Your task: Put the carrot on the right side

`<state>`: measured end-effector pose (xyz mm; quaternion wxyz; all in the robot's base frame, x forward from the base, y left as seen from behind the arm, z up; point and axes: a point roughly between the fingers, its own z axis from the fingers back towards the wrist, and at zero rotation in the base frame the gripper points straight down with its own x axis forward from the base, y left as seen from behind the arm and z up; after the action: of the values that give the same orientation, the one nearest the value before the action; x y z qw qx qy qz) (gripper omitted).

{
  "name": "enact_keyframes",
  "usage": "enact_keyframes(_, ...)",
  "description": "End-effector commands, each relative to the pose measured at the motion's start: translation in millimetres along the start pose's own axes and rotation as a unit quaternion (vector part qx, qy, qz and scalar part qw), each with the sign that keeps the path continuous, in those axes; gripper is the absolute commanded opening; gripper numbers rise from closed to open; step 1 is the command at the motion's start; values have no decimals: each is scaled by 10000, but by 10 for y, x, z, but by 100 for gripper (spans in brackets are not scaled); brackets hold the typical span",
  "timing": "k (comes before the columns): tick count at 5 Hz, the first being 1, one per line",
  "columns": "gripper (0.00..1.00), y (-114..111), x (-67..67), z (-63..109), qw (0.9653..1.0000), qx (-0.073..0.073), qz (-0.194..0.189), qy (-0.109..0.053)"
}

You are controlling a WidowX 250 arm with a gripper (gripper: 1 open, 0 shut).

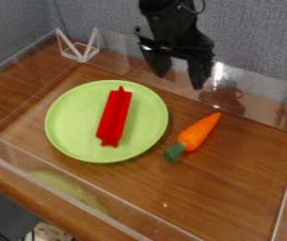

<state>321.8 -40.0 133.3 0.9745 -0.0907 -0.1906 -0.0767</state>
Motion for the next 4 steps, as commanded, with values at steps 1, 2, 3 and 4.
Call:
enact_keyframes(1,100,-95,128,75,9997,-101,-171,-172)
enact_keyframes(2,100,-200,125,32,9991,-212,-349,-70)
enact_keyframes(3,100,-294,107,-13,9981,-326,-527,11)
enact_keyframes(4,100,-284,46,78,9960,-351,-815,68)
